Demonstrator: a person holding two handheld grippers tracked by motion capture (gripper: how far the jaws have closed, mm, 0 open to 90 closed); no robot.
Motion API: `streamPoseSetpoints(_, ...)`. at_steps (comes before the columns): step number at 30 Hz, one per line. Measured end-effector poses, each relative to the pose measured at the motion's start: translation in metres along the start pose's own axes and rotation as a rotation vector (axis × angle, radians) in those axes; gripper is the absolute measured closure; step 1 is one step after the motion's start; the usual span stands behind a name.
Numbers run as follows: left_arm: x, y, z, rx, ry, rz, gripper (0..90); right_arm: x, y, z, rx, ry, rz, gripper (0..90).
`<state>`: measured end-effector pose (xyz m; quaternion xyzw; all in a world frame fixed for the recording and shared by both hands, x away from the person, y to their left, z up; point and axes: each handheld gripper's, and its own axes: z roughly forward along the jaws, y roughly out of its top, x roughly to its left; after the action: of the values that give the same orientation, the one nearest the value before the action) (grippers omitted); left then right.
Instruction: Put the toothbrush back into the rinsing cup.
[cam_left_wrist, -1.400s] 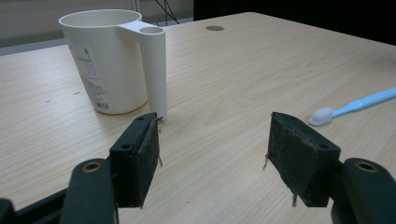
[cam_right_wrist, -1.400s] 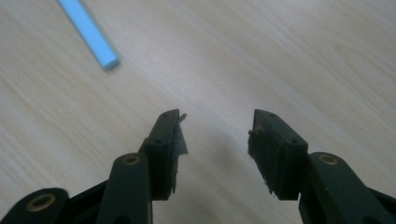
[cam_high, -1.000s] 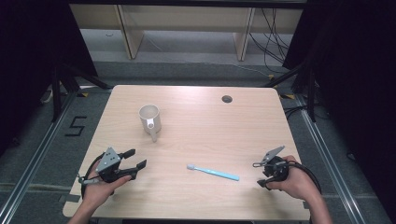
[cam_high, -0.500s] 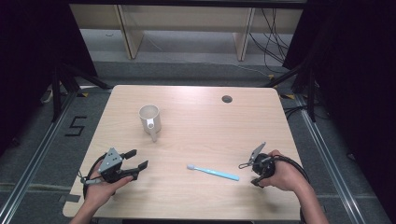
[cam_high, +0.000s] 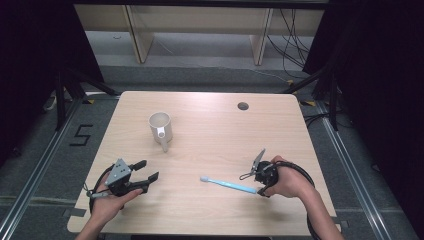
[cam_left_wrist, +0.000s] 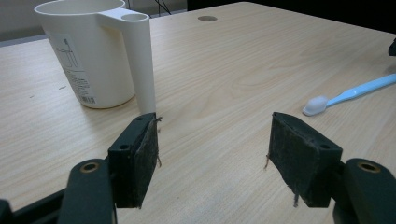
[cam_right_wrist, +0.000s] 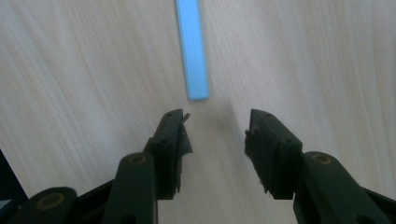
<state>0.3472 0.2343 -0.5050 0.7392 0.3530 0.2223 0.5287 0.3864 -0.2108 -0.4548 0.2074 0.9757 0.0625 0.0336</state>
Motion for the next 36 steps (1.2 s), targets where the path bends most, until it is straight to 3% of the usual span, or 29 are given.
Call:
streamPoseSetpoints(3, 0.0, 0.0, 0.0, 0.001, 0.0, -0.001, 32.4, 0.002, 0.007, 0.001, 0.018, -0.008, 0.012, 57.0)
streamPoseSetpoints(7, 0.0, -0.001, 0.0, 0.0, 0.0, -0.003, 32.4, 0.002, 0.019, 0.005, 0.02, -0.005, -0.062, 57.6)
streamPoseSetpoints(8, 0.0, -0.001, 0.0, 0.0, 0.001, -0.005, 32.4, 0.004, 0.021, 0.004, 0.036, -0.007, -0.023, 57.9)
streamPoseSetpoints(9, 0.0, -0.001, 0.0, -0.001, 0.001, -0.005, 32.4, 0.003, 0.025, 0.005, 0.029, -0.001, -0.057, 58.3)
streamPoseSetpoints(12, 0.0, 0.0, 0.0, -0.001, 0.001, -0.006, 32.4, 0.004, 0.032, 0.007, 0.036, 0.007, -0.065, 59.4)
streamPoseSetpoints(13, 0.0, 0.0, 0.0, -0.001, 0.001, -0.005, 32.4, 0.004, 0.036, 0.007, 0.038, 0.004, -0.088, 59.7)
streamPoseSetpoints(14, 0.0, 0.0, 0.0, -0.001, 0.001, -0.004, 32.4, 0.006, 0.037, 0.008, 0.042, 0.006, -0.064, 59.9)
streamPoseSetpoints(15, 0.001, 0.0, 0.0, -0.001, 0.001, -0.004, 32.4, 0.004, 0.04, 0.009, 0.039, 0.016, -0.099, 60.1)
streamPoseSetpoints(16, 0.001, 0.0, 0.0, -0.001, 0.002, -0.004, 32.4, 0.005, 0.042, 0.01, 0.043, 0.013, -0.089, 60.4)
streamPoseSetpoints(17, 0.001, 0.0, 0.0, -0.001, 0.001, -0.005, 32.4, 0.004, 0.044, 0.011, 0.04, 0.016, -0.118, 60.5)
streamPoseSetpoints(21, 0.0, -0.001, 0.0, -0.002, 0.001, -0.006, 32.4, 0.007, 0.05, 0.013, 0.053, 0.022, -0.088, 61.3)
streamPoseSetpoints(24, 0.0, -0.001, 0.0, -0.002, 0.0, -0.006, 32.4, 0.005, 0.054, 0.017, 0.057, 0.023, -0.13, 62.4)
streamPoseSetpoints(25, 0.0, -0.001, 0.0, -0.002, -0.001, -0.005, 32.4, 0.007, 0.055, 0.017, 0.069, 0.021, -0.106, 62.7)
streamPoseSetpoints(28, 0.0, -0.001, 0.0, -0.001, -0.002, -0.004, 32.4, 0.005, 0.057, 0.019, 0.057, 0.021, -0.139, 63.7)
streamPoseSetpoints(30, 0.0, -0.001, 0.001, -0.002, -0.004, -0.005, 32.4, 0.007, 0.059, 0.02, 0.069, 0.033, -0.098, 64.8)
streamPoseSetpoints(32, 0.0, -0.001, 0.001, -0.002, -0.004, -0.005, 32.4, 0.004, 0.06, 0.022, 0.06, 0.034, -0.145, 65.4)
streamPoseSetpoints(33, 0.0, -0.001, 0.001, -0.002, -0.004, -0.005, 32.4, 0.006, 0.06, 0.023, 0.065, 0.039, -0.121, 65.6)
streamPoseSetpoints(34, 0.0, -0.001, 0.001, -0.003, -0.004, -0.005, 32.4, 0.006, 0.061, 0.024, 0.07, 0.035, -0.138, 65.7)
streamPoseSetpoints(36, 0.0, -0.001, 0.0, -0.003, -0.002, -0.005, 32.4, 0.008, 0.062, 0.024, 0.079, 0.038, -0.119, 66.2)
